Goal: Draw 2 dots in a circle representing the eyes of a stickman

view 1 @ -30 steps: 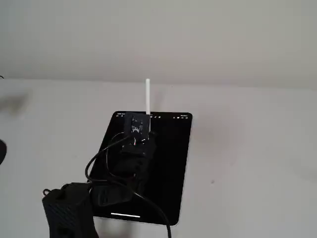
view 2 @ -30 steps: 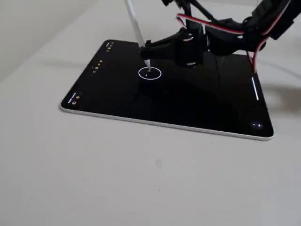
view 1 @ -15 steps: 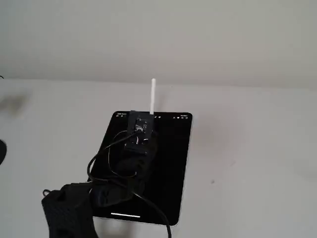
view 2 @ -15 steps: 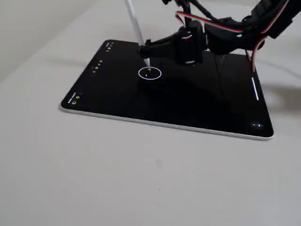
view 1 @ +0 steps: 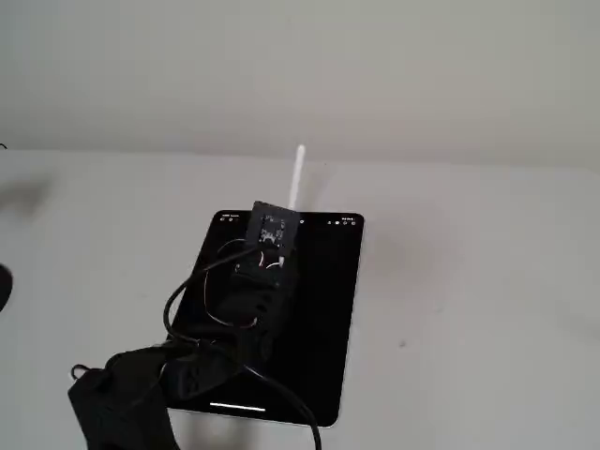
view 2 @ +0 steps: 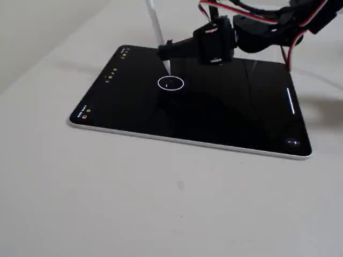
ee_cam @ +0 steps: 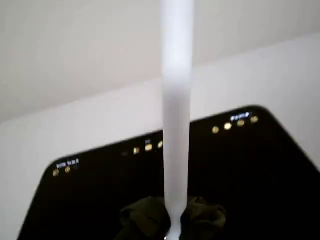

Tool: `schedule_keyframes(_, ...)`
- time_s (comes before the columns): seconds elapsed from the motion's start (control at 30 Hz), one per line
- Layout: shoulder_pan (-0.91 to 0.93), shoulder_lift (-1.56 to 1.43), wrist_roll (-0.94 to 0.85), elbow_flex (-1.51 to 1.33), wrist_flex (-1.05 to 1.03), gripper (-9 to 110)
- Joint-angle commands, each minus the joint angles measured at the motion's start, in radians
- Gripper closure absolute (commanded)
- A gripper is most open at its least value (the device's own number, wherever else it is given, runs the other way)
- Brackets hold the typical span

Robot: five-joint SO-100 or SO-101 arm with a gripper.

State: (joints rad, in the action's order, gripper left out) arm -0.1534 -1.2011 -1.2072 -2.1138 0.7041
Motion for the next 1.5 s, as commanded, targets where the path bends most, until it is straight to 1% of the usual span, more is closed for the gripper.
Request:
schedule_keyframes(0.0, 0.020, -0.087, -0.003, 0.006, 0.005, 102)
schedule_keyframes(0.53, 0.002, -0.028, -0.015, 0.015, 0.032, 102)
schedule_keyframes(0.63, 0.003, -0.060, 0.000, 0.005, 0.018, 102)
schedule_keyframes(0.7, 0.003, -0.143, 0.080, -0.005, -0.069, 102)
schedule_keyframes(0.77, 0.002, -0.265, 0.204, -0.011, -0.198, 102)
schedule_keyframes(0.93, -0.029, -0.630, 0.571, -0.011, -0.612, 102)
schedule_keyframes(1.07, -0.043, -0.916, 0.802, -0.011, -0.900, 102)
schedule_keyframes(1.13, -0.048, -1.060, 0.891, -0.011, -1.046, 102)
schedule_keyframes(1.27, -0.058, -1.298, 0.989, -0.038, -1.284, 102)
schedule_keyframes(1.47, -0.071, -1.657, 0.999, -0.213, -1.536, 102)
